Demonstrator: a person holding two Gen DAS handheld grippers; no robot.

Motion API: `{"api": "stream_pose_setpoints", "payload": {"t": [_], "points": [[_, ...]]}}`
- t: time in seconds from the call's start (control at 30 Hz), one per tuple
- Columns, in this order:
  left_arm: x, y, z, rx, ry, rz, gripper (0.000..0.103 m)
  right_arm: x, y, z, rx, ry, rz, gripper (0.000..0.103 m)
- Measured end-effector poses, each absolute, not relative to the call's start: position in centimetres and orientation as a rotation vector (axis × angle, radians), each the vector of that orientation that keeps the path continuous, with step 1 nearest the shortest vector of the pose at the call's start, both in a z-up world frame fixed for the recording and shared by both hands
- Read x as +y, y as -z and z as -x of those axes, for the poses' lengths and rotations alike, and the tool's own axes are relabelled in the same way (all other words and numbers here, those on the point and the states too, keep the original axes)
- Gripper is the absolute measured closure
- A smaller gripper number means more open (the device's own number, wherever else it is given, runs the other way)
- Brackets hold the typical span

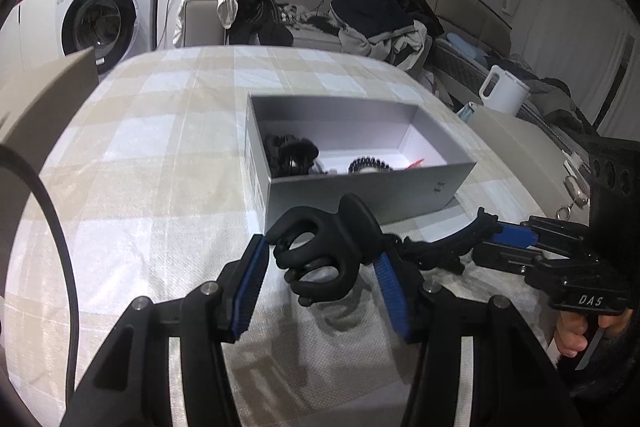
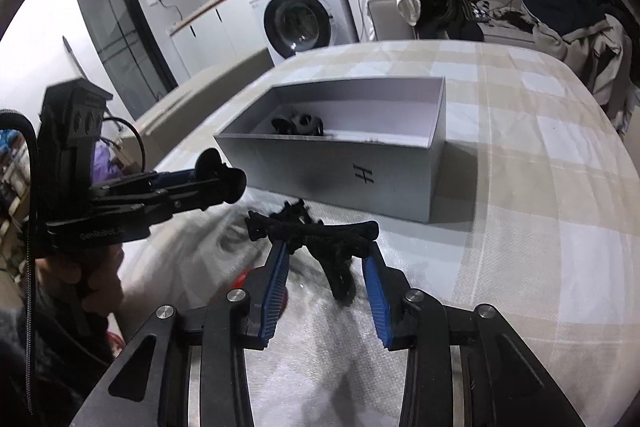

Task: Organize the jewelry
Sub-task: 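Carry the claw clip and comb clip over the grey box with both tools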

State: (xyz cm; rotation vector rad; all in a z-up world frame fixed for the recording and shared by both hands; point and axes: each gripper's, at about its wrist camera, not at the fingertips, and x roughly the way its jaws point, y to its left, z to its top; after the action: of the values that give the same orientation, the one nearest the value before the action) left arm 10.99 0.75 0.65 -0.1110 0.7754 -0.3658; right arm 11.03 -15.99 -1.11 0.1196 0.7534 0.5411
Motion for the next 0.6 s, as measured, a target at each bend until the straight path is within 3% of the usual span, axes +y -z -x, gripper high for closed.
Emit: {"api": "stream_pose_setpoints", "payload": {"t": [0.6], "points": [[0.3,-4.3,-13.0,0.632,0.36,0.094,0.055,-18.5,-3.7,-11.8,0.606,-0.475,-0.23,0.067]]}}
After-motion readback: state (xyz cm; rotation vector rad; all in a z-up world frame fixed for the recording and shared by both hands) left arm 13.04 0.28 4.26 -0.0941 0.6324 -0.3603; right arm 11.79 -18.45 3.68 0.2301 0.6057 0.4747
